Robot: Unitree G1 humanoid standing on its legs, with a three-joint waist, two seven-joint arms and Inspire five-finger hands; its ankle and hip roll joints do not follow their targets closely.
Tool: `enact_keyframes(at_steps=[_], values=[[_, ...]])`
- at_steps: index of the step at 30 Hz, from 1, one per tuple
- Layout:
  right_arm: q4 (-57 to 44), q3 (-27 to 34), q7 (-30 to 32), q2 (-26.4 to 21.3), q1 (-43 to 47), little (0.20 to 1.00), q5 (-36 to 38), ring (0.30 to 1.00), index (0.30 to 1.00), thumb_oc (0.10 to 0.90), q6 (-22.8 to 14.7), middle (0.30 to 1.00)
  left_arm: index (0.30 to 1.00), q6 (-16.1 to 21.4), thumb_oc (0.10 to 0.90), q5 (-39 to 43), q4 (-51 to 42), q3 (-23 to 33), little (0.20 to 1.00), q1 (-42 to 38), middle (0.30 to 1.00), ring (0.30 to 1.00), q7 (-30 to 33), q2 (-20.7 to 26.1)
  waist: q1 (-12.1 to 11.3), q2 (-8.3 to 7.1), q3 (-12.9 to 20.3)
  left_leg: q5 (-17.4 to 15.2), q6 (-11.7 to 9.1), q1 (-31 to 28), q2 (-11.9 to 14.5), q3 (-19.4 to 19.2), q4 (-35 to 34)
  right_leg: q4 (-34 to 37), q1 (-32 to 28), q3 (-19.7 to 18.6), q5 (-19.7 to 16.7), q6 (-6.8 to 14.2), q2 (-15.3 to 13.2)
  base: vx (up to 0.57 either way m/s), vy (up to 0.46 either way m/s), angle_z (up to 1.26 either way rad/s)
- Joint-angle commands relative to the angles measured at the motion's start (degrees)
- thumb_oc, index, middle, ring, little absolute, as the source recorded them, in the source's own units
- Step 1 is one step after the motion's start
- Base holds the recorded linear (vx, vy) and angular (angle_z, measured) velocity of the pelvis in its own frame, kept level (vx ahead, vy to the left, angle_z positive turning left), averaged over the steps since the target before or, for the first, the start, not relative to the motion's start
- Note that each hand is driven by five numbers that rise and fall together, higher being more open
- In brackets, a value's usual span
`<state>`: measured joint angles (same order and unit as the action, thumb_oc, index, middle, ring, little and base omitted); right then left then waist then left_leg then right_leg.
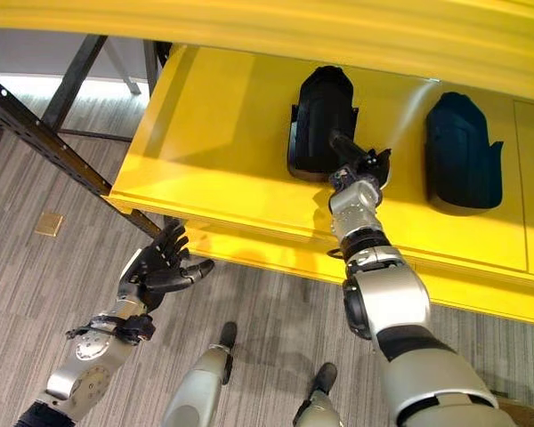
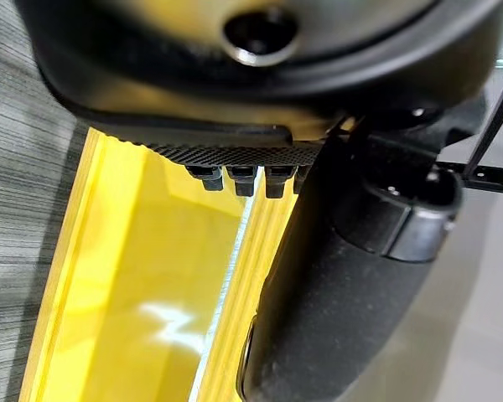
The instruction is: Move parts from the plastic box to the shelf.
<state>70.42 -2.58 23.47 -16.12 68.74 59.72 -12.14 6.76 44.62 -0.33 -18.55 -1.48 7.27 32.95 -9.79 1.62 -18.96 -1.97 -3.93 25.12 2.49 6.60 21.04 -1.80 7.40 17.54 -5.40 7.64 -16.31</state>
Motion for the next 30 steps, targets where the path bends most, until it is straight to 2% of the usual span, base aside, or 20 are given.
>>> enact_keyframes(at_steps=[1,2,6,18,20,23,30], values=[[-9.18,-2.03,1.28,-0.91,-2.49,1.000,-2.71,1.000,1.000,0.900,-2.51,1.000,1.000,6.73,0.900,0.00,-5.52,1.60,1.000,-2.59,1.000,1.000,0.25,0.95,-0.62,-0.35,-0.16,1.08,2.94,-3.66,0.14,-3.27,-5.95,-11.51,0.48,-2.05,7.74,-0.80,-0.28,0.00,0.000,0.00],[-14.45,-2.89,2.05,-0.27,-4.29,1.000,-4.82,1.000,1.000,0.900,-2.96,1.000,1.000,6.69,0.900,-0.17,-5.58,2.20,1.000,-1.96,1.000,1.000,0.56,0.88,0.04,-0.55,-0.12,1.37,3.04,-3.58,0.16,-3.48,-6.08,-11.46,0.83,-2.45,7.35,-0.89,-0.21,0.00,0.000,0.00],[-25.03,-4.91,2.79,0.40,-7.38,1.000,-8.70,1.000,1.000,0.900,-3.52,1.000,1.000,6.65,0.900,-0.29,-5.95,3.14,1.000,-1.04,1.000,1.000,0.88,1.13,1.01,-1.05,-0.34,1.05,3.02,-3.87,0.54,-3.84,-5.89,-11.81,1.08,-3.15,7.53,-0.97,-0.12,-0.01,0.007,-0.09],[-53.03,-7.21,2.65,-0.69,-17.14,1.000,-18.23,1.000,1.000,0.900,-3.80,1.000,1.000,6.15,0.900,-1.29,-7.08,5.73,1.000,0.56,1.000,1.000,1.39,0.96,3.53,-2.42,-0.09,1.47,2.99,-4.21,1.19,-4.75,-5.90,-12.33,1.82,-3.93,7.21,-1.13,-0.08,-0.01,-0.002,-0.03],[-54.91,-7.28,2.52,-0.53,-18.04,1.000,-18.75,1.000,1.000,0.900,-3.82,1.000,1.000,6.03,0.900,-1.32,-7.16,5.93,1.000,0.61,1.000,1.000,1.39,0.91,3.72,-2.57,-0.04,1.50,2.99,-4.23,1.28,-4.87,-5.91,-12.38,1.84,-4.07,7.23,-1.16,-0.05,0.00,-0.014,-0.06],[-62.58,-8.63,0.37,-0.53,-22.19,1.000,-19.59,1.000,1.000,0.900,-3.54,1.000,1.000,5.54,0.900,-1.69,-7.64,6.89,1.000,1.40,1.000,1.000,1.36,0.85,4.34,-3.25,0.29,1.65,2.99,-4.72,1.61,-5.06,-6.25,-12.26,1.77,-4.51,7.21,-1.24,0.13,0.00,-0.029,-0.06],[-73.58,-9.93,-3.60,-1.06,-30.86,1.000,-20.62,1.000,1.000,0.900,-3.10,1.000,1.000,4.92,0.900,-2.55,-8.88,8.58,1.000,2.70,1.000,1.000,0.67,0.65,5.32,-3.95,1.18,2.29,2.73,-5.96,2.29,-5.34,-7.49,-12.08,1.29,-4.61,7.51,-1.30,0.60,0.00,-0.030,-0.08]])
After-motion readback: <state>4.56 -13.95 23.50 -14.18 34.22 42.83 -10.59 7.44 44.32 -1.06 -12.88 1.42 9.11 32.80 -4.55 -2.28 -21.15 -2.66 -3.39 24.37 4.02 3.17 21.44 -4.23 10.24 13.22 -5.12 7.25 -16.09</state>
